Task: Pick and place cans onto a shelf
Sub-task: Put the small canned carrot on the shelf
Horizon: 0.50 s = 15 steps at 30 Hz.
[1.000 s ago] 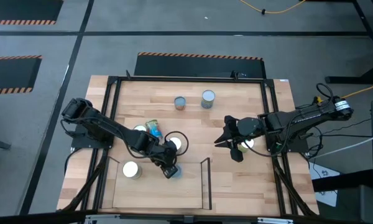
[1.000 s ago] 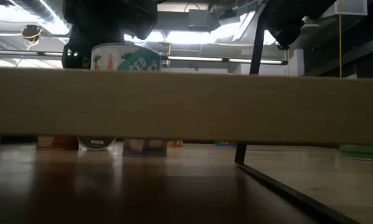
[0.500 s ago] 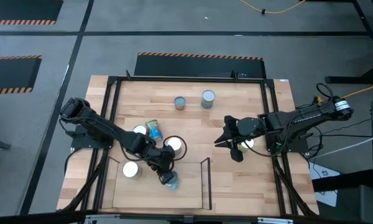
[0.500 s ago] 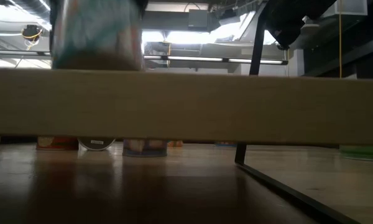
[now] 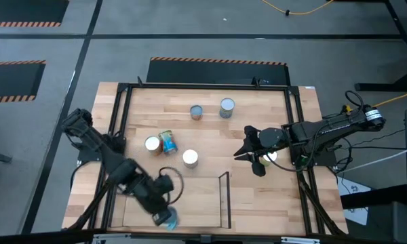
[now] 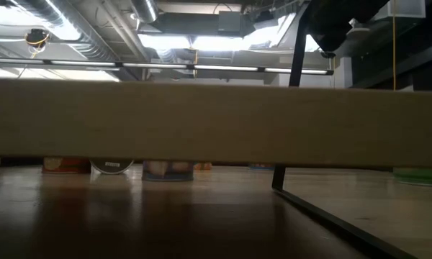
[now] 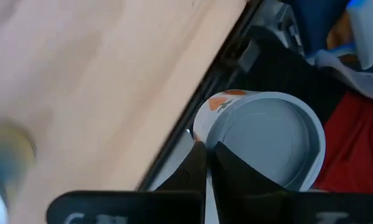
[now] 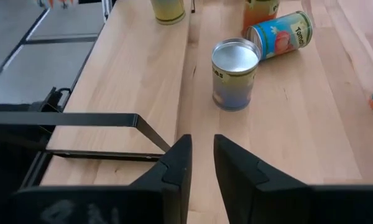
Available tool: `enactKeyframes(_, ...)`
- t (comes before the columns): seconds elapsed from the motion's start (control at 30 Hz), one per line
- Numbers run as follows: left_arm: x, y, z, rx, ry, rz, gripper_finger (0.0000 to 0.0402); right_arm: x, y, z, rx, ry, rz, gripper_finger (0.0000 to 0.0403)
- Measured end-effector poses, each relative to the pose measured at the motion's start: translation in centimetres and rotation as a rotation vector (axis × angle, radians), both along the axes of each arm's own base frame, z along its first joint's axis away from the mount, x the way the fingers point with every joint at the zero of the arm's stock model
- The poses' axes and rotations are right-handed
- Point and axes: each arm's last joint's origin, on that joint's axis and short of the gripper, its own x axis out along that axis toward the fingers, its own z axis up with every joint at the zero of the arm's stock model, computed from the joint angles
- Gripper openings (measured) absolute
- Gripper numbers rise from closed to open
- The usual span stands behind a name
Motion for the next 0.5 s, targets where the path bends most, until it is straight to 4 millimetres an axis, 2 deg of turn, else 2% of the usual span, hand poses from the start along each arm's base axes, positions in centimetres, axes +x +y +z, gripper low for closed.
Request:
enactKeyframes(0.17, -2.4, -2.6, -0.9, -0.004, 0.1, 0.015, 0.0001, 0.0, 0.0, 0.0, -0.026, -0.007, 0.018, 0.0072)
enactKeyframes(0.27, -3.5, -3.5, -1.8, 0.026, 0.186, 0.044, 0.0001, 0.0, 0.0, 0.0, -0.026, -0.008, 0.019, 0.0072)
enactKeyframes(0.5, -4.4, -4.8, -3.5, 0.086, 0.277, 0.071, 0.0003, 0.0, 0.0, 0.0, -0.026, -0.008, 0.019, 0.0072)
